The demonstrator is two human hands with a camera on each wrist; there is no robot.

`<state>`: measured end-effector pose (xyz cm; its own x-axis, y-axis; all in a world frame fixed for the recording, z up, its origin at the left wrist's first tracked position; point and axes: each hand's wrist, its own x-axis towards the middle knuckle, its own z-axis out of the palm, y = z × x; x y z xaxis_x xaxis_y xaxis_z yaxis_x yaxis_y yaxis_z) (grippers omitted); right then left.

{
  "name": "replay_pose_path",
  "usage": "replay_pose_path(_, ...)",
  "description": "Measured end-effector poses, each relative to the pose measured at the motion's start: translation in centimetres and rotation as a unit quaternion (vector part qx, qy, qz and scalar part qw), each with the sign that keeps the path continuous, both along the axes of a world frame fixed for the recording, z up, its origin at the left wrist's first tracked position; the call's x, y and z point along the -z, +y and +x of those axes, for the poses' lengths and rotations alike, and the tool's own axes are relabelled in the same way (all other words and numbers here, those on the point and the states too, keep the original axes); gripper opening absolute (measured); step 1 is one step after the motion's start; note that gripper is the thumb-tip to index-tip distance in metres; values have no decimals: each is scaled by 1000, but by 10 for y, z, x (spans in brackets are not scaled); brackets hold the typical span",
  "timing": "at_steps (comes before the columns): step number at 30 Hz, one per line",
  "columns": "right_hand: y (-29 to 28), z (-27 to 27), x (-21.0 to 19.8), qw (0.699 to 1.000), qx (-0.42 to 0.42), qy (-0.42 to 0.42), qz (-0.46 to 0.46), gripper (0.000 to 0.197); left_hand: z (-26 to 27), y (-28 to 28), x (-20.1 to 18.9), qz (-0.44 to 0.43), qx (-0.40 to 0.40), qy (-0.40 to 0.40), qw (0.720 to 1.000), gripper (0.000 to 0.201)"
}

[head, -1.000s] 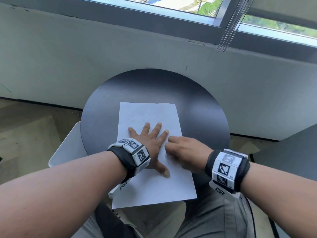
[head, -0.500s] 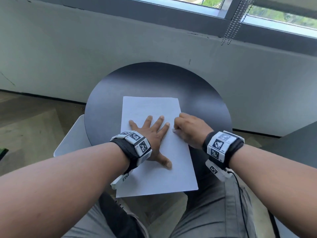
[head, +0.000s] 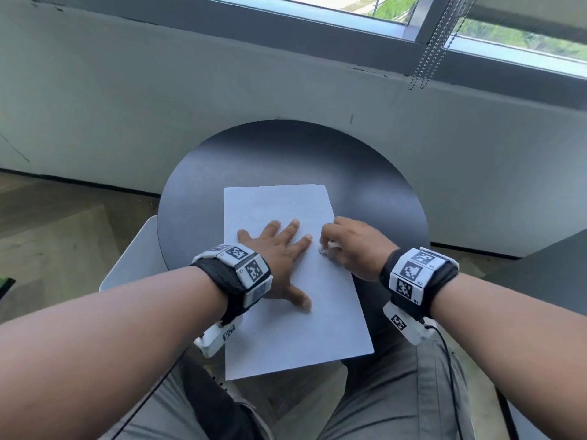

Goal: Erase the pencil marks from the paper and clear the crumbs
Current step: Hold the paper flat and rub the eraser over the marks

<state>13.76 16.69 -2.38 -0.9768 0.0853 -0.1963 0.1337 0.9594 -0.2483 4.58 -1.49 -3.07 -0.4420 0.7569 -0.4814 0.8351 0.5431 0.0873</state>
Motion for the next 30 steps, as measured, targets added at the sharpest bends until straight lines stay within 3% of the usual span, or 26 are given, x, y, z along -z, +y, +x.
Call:
replay_pose_path(6,-8,-1,-5,997,67,-21,36,20,-5,-8,9,-3,-8,13,1000,133)
replay_pose_path(12,-45,31,-10,989,-135,-53,43,23,-3,-5,11,-2,-15,7,1000,134)
replay_pose_path(17,-15,3,-9,997,9,-10,75,24,-2,-6,9,-8,-14,16,1000,133)
replay_pose_path(22,-54,30,-6,987,-149,-50,40,10,-1,-5,7,-6,-17,3,1000,132)
replay_pose_path(24,-46,23,-8,989,-130,-47,49,12,-1,-5,6,-9,-16,2,1000,132)
replay_pose_path(27,-25,9,-11,997,-10,1,76,24,-1,-5,6,-16,-14,6,1000,134)
replay_pose_path(30,-47,18,-11,994,-91,-12,54,14,-1,-4,5,-16,-16,0,1000,134)
